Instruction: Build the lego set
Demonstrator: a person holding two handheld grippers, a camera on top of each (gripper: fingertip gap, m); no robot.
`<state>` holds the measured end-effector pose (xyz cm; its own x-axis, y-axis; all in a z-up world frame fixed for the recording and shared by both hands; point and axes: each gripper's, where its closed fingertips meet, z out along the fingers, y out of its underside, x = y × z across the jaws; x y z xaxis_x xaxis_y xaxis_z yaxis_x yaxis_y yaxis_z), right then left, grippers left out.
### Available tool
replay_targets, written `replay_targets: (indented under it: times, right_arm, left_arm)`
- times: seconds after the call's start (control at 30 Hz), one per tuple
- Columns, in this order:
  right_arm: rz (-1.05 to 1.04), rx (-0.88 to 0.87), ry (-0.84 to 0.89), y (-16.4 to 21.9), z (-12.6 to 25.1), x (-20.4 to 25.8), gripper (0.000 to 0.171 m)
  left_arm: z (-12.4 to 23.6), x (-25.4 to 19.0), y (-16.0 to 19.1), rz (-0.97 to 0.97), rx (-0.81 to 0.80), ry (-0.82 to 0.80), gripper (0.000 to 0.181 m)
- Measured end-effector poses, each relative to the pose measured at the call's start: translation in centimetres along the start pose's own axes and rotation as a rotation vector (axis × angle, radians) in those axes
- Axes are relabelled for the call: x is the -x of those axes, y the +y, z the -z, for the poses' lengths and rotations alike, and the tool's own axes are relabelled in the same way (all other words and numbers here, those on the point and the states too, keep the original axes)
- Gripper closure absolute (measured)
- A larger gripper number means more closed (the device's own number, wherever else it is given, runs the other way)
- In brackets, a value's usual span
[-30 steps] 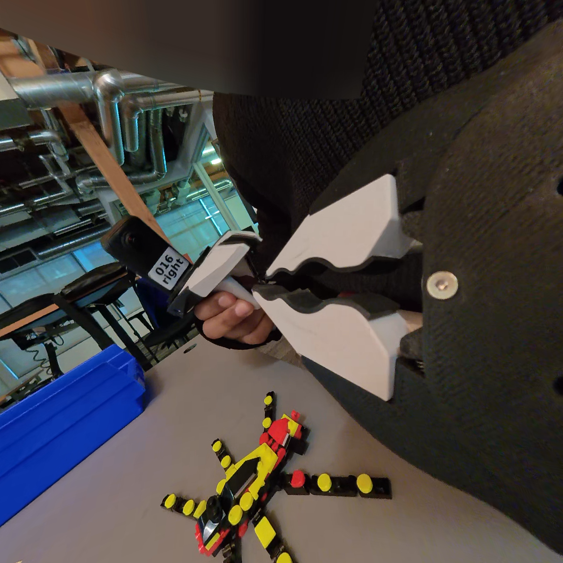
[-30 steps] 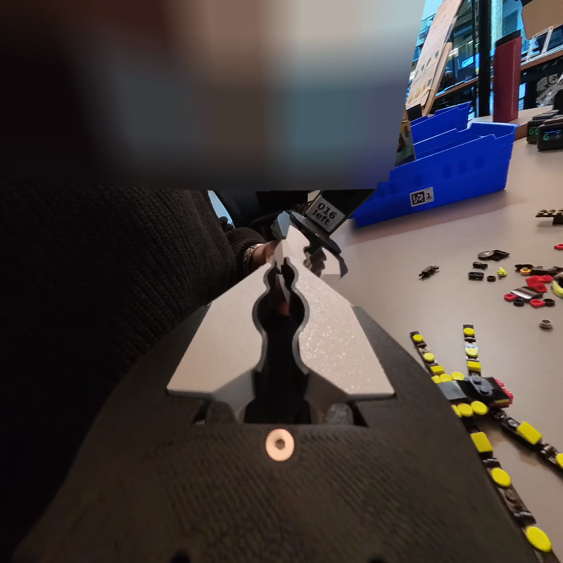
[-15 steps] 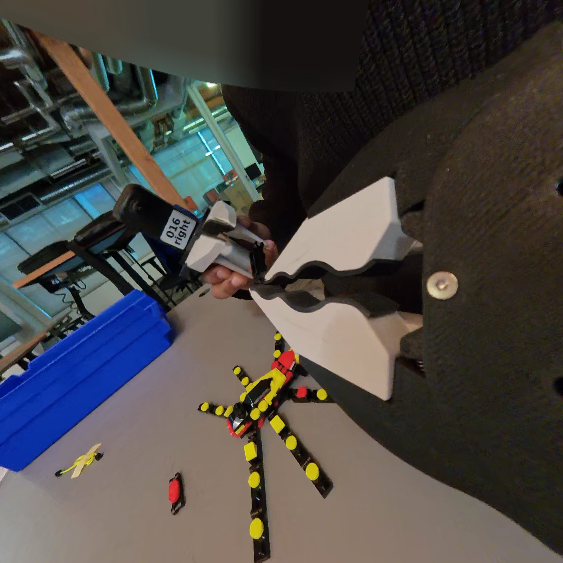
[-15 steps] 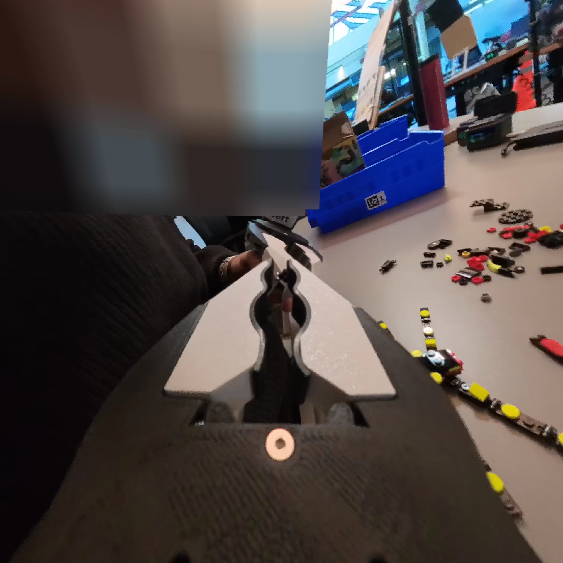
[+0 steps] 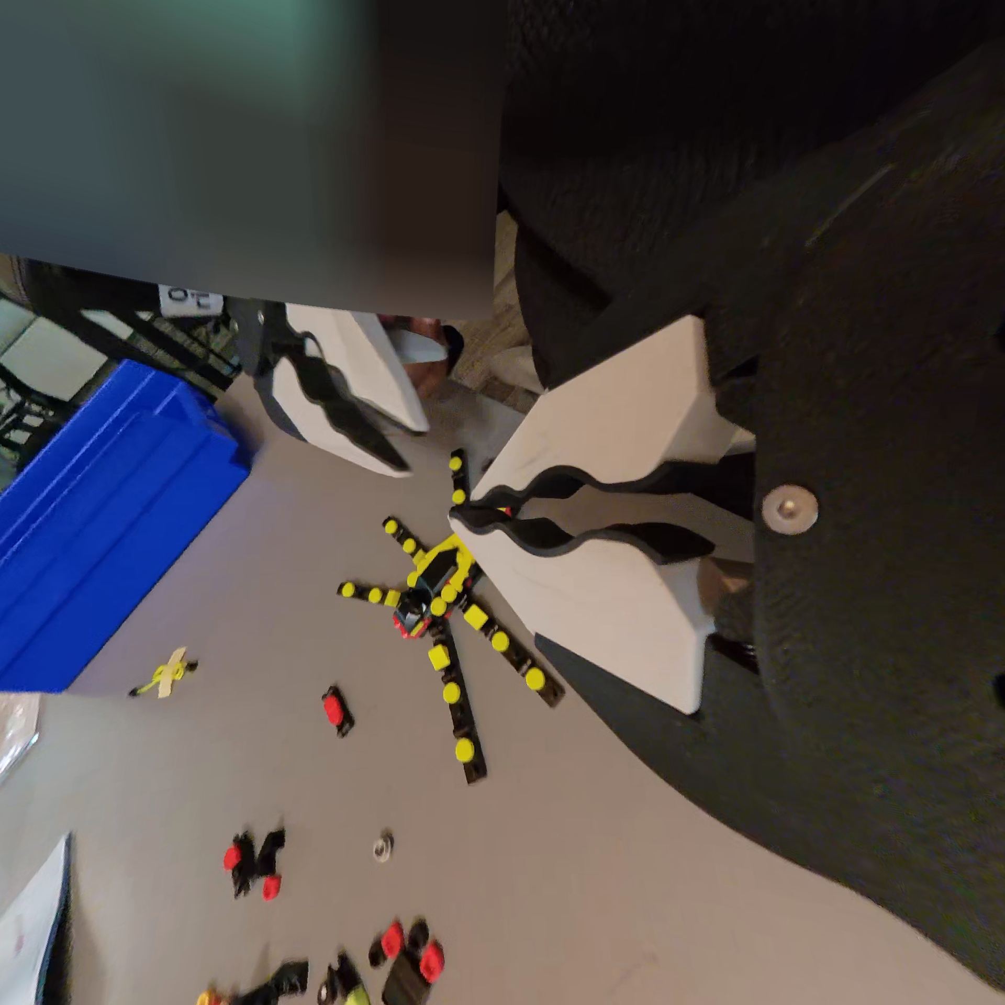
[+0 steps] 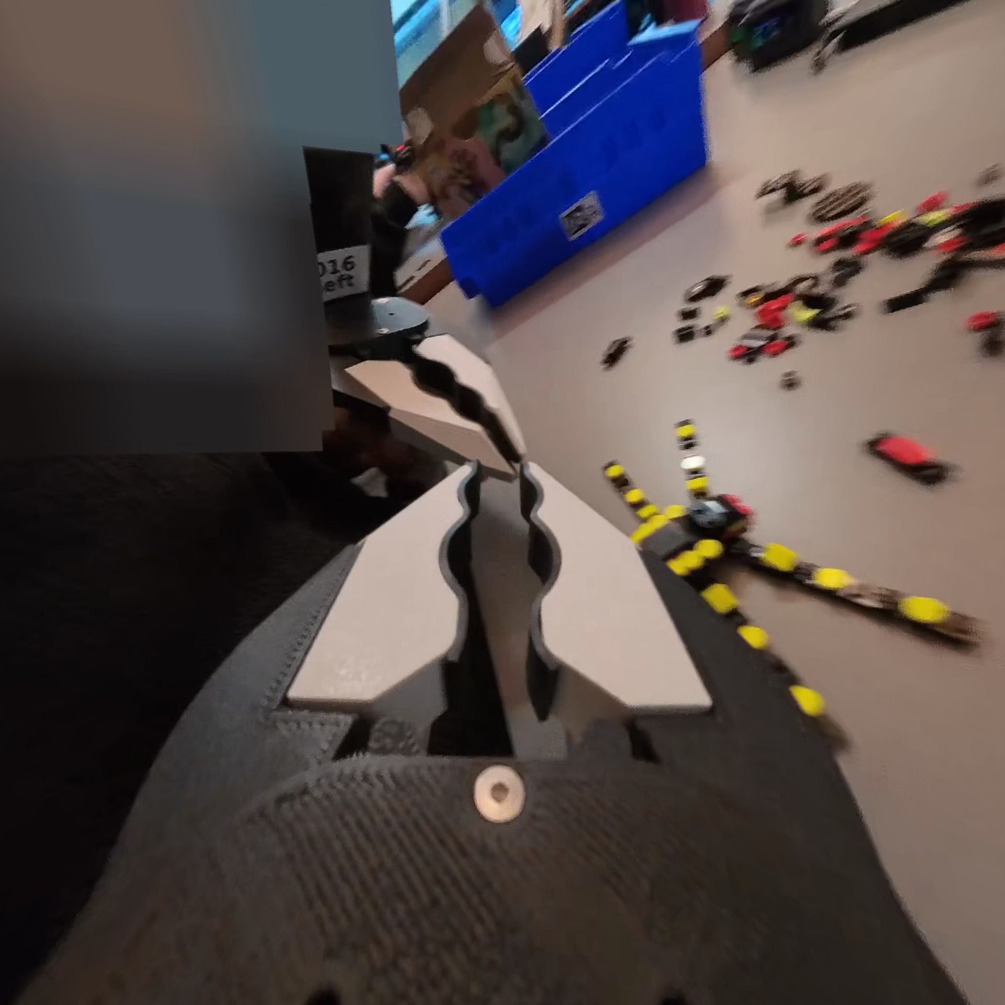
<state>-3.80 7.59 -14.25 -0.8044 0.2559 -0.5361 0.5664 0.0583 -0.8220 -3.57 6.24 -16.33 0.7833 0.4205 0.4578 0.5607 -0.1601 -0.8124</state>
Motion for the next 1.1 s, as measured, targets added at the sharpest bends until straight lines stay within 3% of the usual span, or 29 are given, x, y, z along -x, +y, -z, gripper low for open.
replay_targets:
  times: [0.2,0.33,0.43,0.63,0.77,1.1]
  right_arm:
    - [0.039,-0.078,0.107,-2.6,4.9,-2.7,0.162]
    - [0.149,0.097,0.066,0.0,5.8,-1.4,0.164]
    - [0.335,0.260,0.200,2.4,6.9,-2.9,0.168]
    - [0.245,0.255,0.152,2.7,7.4,-2.7,0.171]
    - [0.314,0.311,0.269,3.5,8.8,-3.2,0.171]
    - [0.203,0.054,0.468,2.8,14.4,-3.2,0.171]
  left_arm:
    - [0.2,0.5,-0.1,0.037,-0.003,0.005,0.181]
    - [0.0,0.4,0.0,0.035,-0.001,0.013,0.181]
    - [0.0,0.4,-0.1,0.045,-0.006,0.021,0.181]
    - [0.0,0.0,-0.2,0.049,-0.016,0.042,0.181]
    - [0.2,-0.5,0.0,0.055,-0.022,0.054,0.181]
    - [1.3,-4.6,2.8,0.159,-0.029,0.118,0.181]
